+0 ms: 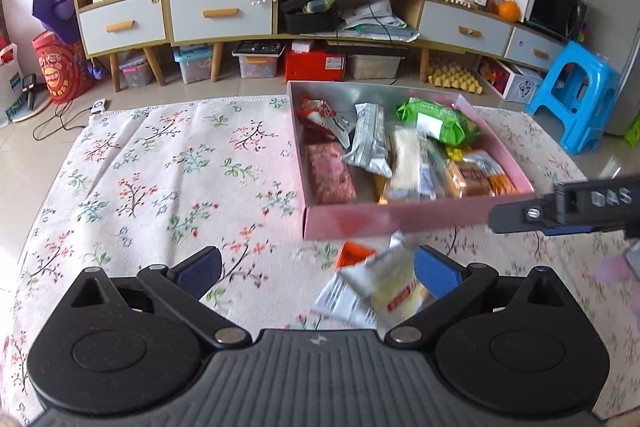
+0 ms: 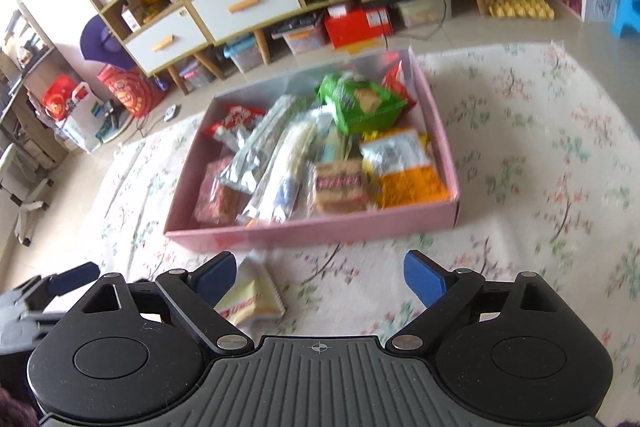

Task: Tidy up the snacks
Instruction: 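Lift both open tools out of the box toward the last two packets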

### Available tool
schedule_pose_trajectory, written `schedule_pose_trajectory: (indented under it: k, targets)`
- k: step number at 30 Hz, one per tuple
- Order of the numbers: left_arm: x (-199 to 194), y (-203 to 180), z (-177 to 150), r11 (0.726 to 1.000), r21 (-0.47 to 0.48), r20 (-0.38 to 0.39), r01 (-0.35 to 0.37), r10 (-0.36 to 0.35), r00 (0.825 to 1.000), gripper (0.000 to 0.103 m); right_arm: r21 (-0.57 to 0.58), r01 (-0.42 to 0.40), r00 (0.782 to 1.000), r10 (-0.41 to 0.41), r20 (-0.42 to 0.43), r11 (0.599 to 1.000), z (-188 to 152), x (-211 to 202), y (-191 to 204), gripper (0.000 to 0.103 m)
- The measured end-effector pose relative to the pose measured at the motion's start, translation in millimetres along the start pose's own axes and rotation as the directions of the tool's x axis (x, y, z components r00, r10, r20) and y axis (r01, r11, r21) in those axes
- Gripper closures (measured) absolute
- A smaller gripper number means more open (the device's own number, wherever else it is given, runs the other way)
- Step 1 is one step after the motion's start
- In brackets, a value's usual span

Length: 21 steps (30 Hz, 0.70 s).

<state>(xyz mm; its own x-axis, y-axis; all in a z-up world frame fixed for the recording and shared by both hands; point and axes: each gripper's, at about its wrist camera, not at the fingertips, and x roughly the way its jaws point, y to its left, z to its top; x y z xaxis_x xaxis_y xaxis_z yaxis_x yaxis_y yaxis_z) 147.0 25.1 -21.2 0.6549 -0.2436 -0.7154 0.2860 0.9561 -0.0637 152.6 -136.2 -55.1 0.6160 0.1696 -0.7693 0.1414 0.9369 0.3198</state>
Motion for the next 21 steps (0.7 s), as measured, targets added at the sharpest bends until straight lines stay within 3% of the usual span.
schedule_pose_trajectory:
  k: [10, 15, 21]
  targets:
    - [13.7, 1.2, -28.6, 0.987, 0.153, -0.056, 0.039, -0.031, 0.998, 0.001, 0.084, 0.004, 0.995, 0.004, -0.098, 0.996, -10.1, 31.5, 24.0, 0.010]
    - [17.7, 6.2, -35.8, 0.985, 0.165, -0.085, 0.050, -0.037, 0.996, 0.001, 0.144, 0.010, 0.992, 0.008, -0.127, 0.989, -10.3, 50.3, 36.2, 0.010]
    - [17.8, 9.2, -44.8, 0.983, 0.176, -0.101, 0.056, -0.038, 0.994, 0.001, 0.119, 0.046, 0.989, -0.029, -0.143, 0.992, -12.8, 69.7, 53.1, 0.010]
